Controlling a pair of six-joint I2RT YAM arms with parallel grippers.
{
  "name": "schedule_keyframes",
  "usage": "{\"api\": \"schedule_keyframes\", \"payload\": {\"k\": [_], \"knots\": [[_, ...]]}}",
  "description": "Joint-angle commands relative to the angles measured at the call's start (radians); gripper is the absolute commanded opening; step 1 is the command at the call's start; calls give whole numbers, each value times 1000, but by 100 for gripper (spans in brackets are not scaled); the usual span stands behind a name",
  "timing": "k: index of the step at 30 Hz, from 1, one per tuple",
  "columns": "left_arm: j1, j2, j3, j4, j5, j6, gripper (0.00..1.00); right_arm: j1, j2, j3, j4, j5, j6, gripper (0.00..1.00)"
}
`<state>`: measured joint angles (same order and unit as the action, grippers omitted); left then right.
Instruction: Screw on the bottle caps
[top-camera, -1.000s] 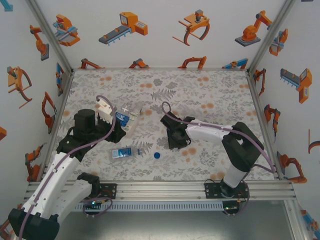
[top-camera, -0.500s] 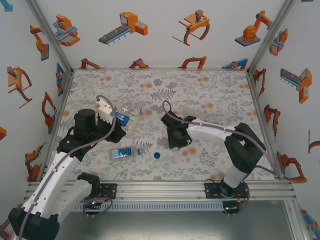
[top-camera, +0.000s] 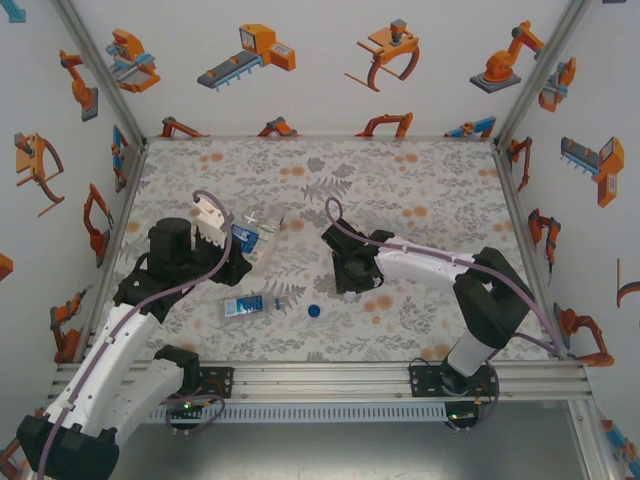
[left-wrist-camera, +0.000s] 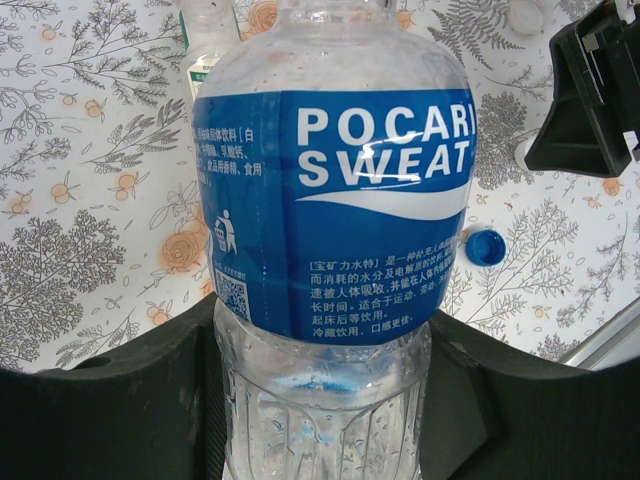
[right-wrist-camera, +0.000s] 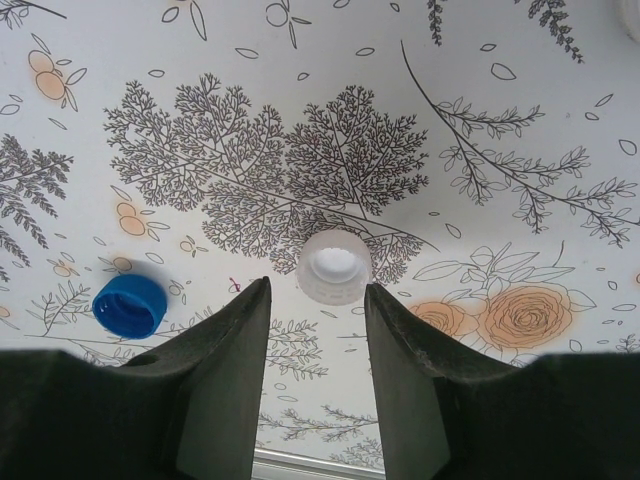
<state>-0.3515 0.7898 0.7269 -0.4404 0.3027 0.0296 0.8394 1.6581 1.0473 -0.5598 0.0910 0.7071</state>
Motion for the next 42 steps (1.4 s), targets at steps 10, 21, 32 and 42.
{"api": "schedule_keyframes", "payload": {"k": [10, 21, 32, 42], "knots": [[7, -4, 20, 19, -6, 13, 11, 4, 18, -12, 20, -4, 3, 43], [7, -2, 20, 18, -5, 13, 11, 4, 12, -6, 7, 7, -1, 43], [7, -1, 20, 19, -3, 13, 11, 4, 15, -3, -1, 9, -2, 44], [7, 0, 20, 20, -3, 13, 12, 4, 27, -16, 12, 3, 2, 46]]}}
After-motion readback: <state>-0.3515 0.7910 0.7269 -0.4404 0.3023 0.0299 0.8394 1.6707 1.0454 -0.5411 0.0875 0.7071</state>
